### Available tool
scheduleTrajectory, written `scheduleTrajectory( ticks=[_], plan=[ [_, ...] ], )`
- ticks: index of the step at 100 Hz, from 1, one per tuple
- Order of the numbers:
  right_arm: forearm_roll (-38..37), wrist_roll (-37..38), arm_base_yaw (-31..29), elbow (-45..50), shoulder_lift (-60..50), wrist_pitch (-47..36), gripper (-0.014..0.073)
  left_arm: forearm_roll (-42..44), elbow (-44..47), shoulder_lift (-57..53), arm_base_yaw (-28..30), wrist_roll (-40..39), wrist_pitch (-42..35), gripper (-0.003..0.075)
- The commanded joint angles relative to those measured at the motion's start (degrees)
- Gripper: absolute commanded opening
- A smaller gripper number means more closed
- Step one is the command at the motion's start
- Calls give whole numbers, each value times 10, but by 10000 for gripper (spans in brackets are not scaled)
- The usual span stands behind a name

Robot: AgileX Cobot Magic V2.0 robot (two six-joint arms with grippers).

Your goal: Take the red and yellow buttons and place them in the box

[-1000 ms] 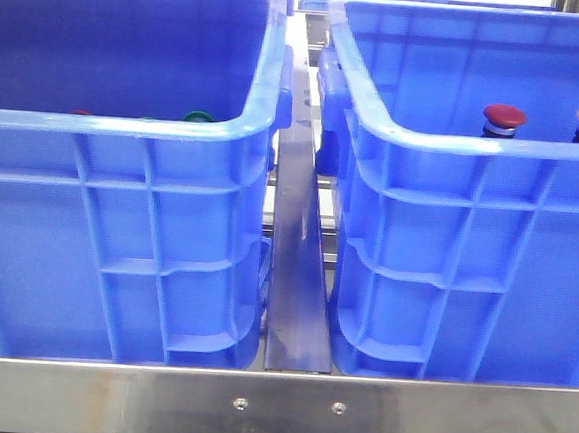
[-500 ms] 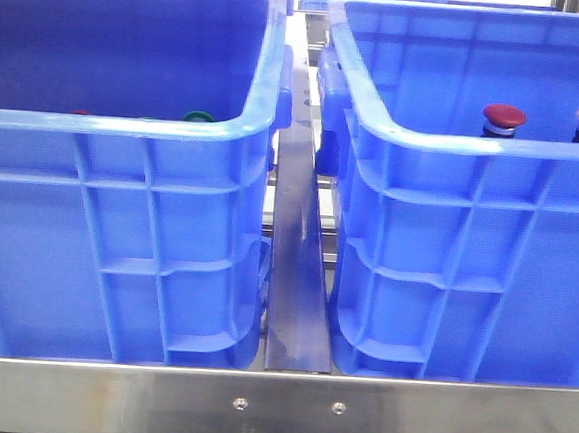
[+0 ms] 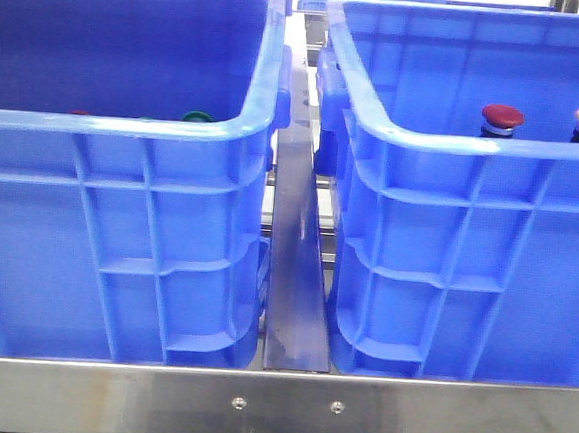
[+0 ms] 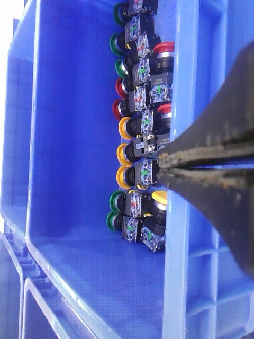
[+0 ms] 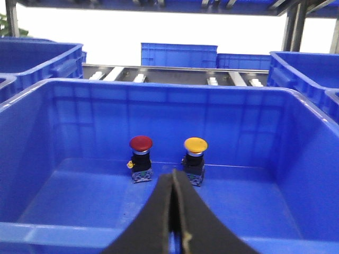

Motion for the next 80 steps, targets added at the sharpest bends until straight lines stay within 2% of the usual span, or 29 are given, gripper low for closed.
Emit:
scheduleTrajectory(
  ticks=[1,5,9,80],
  plan=[
    [-21,35,-15,17,3,-78,-68,-5,11,-17,-4,-6,-45,-20],
    [-21,47,-23,36,3,-102,-68,-5,11,-17,-4,-6,-45,-20],
    [-32,53,-29,33,0,-68,-68,-5,11,-17,-4,-6,-45,-20],
    [-48,58,-36,33,-11,-41,-68,-5,11,-17,-4,-6,-45,-20]
  ],
)
